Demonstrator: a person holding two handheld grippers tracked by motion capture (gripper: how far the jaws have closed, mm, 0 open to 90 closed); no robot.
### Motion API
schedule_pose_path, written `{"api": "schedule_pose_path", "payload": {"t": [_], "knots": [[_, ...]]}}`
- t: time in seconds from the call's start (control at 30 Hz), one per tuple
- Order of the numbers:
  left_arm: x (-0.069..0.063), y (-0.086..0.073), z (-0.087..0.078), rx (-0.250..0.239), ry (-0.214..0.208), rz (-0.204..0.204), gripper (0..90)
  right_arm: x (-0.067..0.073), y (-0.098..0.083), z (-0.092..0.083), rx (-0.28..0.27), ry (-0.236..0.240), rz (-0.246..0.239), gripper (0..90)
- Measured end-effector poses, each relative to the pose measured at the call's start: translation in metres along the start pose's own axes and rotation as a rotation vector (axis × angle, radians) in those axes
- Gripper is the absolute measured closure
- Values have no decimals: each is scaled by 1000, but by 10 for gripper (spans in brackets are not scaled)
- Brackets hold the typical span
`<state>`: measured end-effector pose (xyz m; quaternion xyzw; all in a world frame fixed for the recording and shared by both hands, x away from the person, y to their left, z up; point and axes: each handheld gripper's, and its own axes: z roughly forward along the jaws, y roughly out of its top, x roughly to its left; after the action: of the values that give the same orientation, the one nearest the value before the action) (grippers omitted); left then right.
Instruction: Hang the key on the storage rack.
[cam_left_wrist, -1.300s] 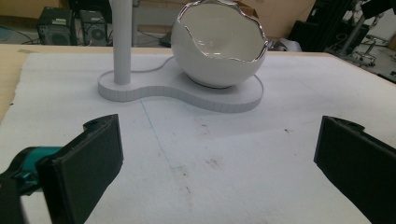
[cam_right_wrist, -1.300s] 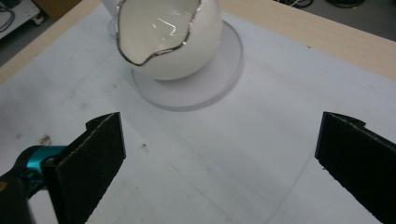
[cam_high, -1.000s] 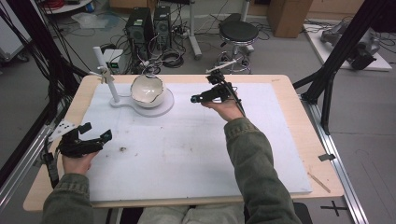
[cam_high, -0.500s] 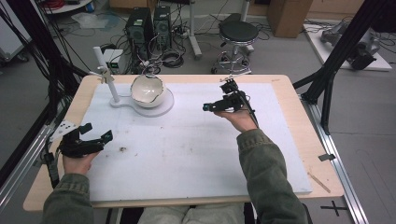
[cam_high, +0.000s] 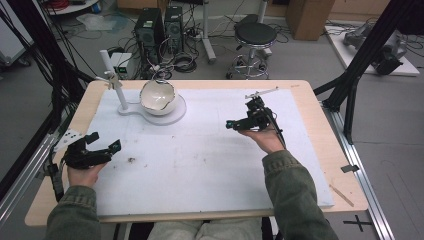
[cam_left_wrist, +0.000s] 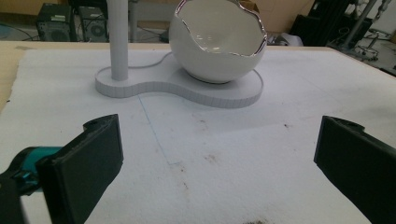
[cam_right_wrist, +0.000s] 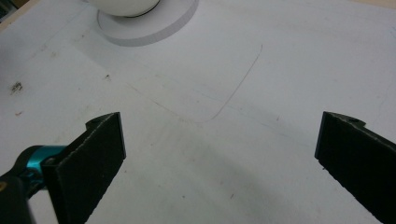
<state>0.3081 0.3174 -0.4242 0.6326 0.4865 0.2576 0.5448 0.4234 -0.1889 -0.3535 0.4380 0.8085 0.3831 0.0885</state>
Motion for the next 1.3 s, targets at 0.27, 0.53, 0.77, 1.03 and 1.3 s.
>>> {"api": "schedule_pose_path", "payload": {"t": [0.27, 0.53, 0.77, 1.03, 1.3], "knots": [[1, 0, -1, -3, -2, -3, 17, 1, -15, -8, -27, -2, -3, 7], [0, 0, -1, 3, -2, 2, 17, -4, -33, -10, -20, -14, 17, 7], [0, 0, -1, 5, 0, 6, 17, -10, -46, -13, -24, -26, 23, 7], [0, 0, -2, 4, 2, 9, 17, -15, -61, -20, -36, -43, 41, 8], [-2, 0, -3, 8, 2, 13, 17, -21, -73, -28, -67, -94, 54, 7]]}}
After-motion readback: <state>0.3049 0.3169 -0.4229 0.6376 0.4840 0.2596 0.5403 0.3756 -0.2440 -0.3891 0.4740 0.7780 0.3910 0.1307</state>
